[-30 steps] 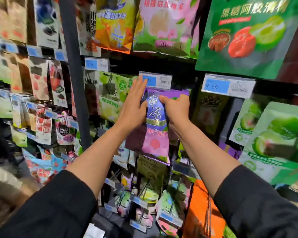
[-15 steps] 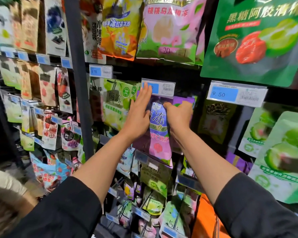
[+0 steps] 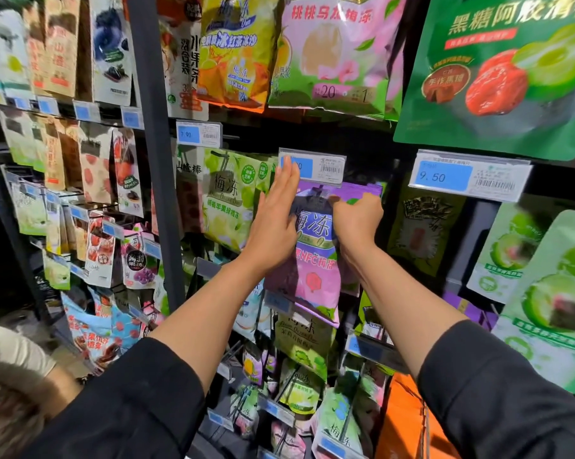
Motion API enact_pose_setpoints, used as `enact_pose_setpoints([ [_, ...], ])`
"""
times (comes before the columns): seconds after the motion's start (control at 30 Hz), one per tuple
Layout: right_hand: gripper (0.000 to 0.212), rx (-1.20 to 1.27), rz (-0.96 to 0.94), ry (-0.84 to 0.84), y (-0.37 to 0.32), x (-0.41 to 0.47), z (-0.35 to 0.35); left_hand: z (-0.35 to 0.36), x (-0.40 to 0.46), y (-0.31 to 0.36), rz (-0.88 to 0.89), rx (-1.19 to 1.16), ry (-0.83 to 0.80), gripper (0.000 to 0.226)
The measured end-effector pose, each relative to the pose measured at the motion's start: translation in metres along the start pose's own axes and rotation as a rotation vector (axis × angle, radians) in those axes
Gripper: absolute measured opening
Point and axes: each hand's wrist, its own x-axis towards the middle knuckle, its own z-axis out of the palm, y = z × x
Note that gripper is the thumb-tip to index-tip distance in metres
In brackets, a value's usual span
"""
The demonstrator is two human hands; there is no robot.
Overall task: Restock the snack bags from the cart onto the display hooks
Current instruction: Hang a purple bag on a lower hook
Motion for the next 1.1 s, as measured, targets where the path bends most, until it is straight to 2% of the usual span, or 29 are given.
enact_pose_setpoints([
  [0.33, 0.047, 0.004, 0.049, -0.026, 0.013, 0.026, -0.007, 0.0, 0.0, -0.007, 0.011, 0.078, -0.044, 0.089],
  [0.5, 0.049, -0.085, 0.066, -0.004, 0.025, 0.015, -0.025, 0.001, -0.011, -0.009, -0.017, 0.151, -0.106, 0.094],
  [0.63, 0.024, -0.037, 0.103, 0.061, 0.033, -0.006, -0.052, 0.017, -0.038, 0.012, -0.071, 0.126, -0.179, 0.08],
  [0.7, 0.026, -0.027, 0.122, 0.094, 0.041, -0.021, -0.074, 0.037, -0.059, 0.025, -0.084, 0.045, -0.196, 0.078],
  [0.8, 0.038, 0.012, 0.15, 0.128, 0.068, -0.046, -0.128, 0.078, -0.096, 0.051, -0.083, -0.122, -0.208, 0.069],
  [0.87, 0.036, 0.003, 0.169, 0.182, 0.086, -0.071, -0.178, 0.111, -0.12, 0.075, -0.069, -0.215, -0.241, 0.062],
  [0.97, 0.023, -0.11, 0.231, 0.366, 0.099, -0.12, -0.266, 0.166, -0.16, 0.125, -0.051, -0.367, -0.347, 0.049],
  [1.1, 0.022, -0.273, 0.336, 0.665, 0.119, -0.197, -0.397, 0.225, -0.229, 0.216, 0.002, -0.54, -0.598, 0.032],
])
